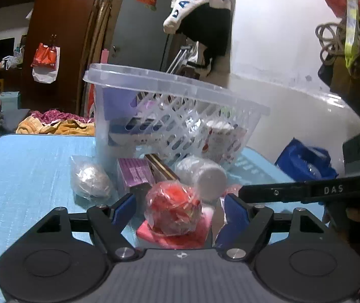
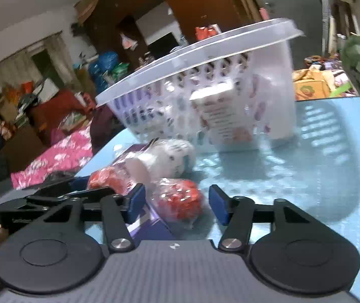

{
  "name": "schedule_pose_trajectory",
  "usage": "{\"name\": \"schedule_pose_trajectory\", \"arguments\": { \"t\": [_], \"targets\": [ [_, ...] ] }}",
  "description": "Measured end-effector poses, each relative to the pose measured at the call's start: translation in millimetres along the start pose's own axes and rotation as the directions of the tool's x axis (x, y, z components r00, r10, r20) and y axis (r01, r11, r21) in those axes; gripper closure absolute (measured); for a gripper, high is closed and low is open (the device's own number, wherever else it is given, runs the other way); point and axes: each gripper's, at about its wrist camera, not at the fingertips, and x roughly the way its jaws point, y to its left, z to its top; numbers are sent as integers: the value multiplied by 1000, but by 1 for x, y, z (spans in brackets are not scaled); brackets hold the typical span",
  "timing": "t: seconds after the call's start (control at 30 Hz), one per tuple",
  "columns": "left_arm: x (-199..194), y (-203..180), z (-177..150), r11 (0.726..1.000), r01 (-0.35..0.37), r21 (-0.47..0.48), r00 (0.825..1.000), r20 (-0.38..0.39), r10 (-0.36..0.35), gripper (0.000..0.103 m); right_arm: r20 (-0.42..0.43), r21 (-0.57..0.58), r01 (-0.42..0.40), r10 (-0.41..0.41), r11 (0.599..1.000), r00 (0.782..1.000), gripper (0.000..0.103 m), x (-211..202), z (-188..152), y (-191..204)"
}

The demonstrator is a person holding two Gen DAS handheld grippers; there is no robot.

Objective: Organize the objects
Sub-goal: 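Grasp a red bag with right tool while left tool grasps another red bag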

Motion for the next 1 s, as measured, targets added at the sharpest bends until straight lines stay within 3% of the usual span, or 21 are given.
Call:
{"name": "schedule_pose_trajectory", "arguments": {
  "t": [0.23, 0.27, 0.33, 0.4, 0.5, 0.63, 0.8, 0.87, 1.0],
  "targets": [
    [5, -4, 1, 1000, 1, 10, 1000, -30, -1, 24, -30, -41, -11, 10, 999, 1000, 46, 7, 2, 9],
    [4, -4, 0, 1000, 3, 10, 1000, -30, -3, 27, -24, -36, -10, 9, 999, 1000, 52, 6, 2, 8],
    [4, -4, 0, 1000, 0, 5, 1000, -26, 0, 49, -12, -17, -9, 8, 1000, 1000, 66, 0, 2, 4],
    [3, -1, 0, 1000, -10, -9, 1000, -23, 10, 53, -6, -8, 10, -10, 1000, 1000, 66, -5, 0, -1],
    [3, -1, 0, 1000, -6, -9, 1000, -23, 6, 53, -4, -14, 31, -31, 999, 1000, 66, -10, -3, -4],
    [4, -2, -1, 1000, -6, -1, 1000, -22, 6, 53, -27, -69, 54, -56, 996, 998, 53, -2, -4, 6],
    [5, -2, -1, 1000, 0, 2, 1000, -30, 0, 51, -80, -99, 25, -33, 995, 996, 55, 11, -5, 9],
    [4, -2, -1, 1000, 8, -3, 1000, -21, -8, 51, -63, -96, 38, -44, 995, 997, 60, 11, -6, 7],
    [-4, 0, -3, 1000, 29, -11, 999, 22, -29, 54, 6, -147, 93, -93, 985, 996, 61, -3, -10, 14]
  ]
}}
